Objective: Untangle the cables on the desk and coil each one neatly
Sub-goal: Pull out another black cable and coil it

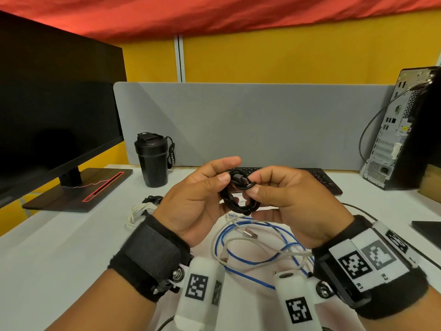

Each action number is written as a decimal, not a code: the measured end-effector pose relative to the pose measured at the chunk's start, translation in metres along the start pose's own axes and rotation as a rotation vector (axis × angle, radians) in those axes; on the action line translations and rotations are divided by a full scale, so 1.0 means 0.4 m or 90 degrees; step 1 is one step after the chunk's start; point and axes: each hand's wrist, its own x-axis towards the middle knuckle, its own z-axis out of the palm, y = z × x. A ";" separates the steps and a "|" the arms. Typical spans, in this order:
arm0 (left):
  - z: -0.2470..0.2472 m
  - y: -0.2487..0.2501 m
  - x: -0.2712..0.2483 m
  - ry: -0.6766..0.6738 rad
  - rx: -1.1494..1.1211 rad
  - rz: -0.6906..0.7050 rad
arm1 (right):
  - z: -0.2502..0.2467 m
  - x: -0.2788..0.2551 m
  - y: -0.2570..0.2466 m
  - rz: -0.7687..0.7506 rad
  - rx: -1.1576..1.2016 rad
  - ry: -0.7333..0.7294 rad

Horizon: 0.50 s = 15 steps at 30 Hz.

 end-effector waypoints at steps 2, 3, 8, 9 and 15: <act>-0.004 0.007 0.000 -0.007 0.062 0.014 | 0.000 0.002 0.006 0.000 -0.009 0.009; -0.007 0.014 -0.001 -0.006 0.107 0.023 | 0.000 0.003 0.007 -0.012 -0.028 0.024; -0.020 0.042 -0.009 0.036 0.268 0.036 | 0.002 0.010 0.017 -0.051 -0.020 0.082; -0.021 0.050 -0.011 0.036 0.290 0.037 | 0.004 0.010 0.021 -0.051 -0.015 0.083; -0.030 0.109 -0.016 0.040 0.389 0.033 | 0.017 0.014 0.034 0.015 0.058 0.038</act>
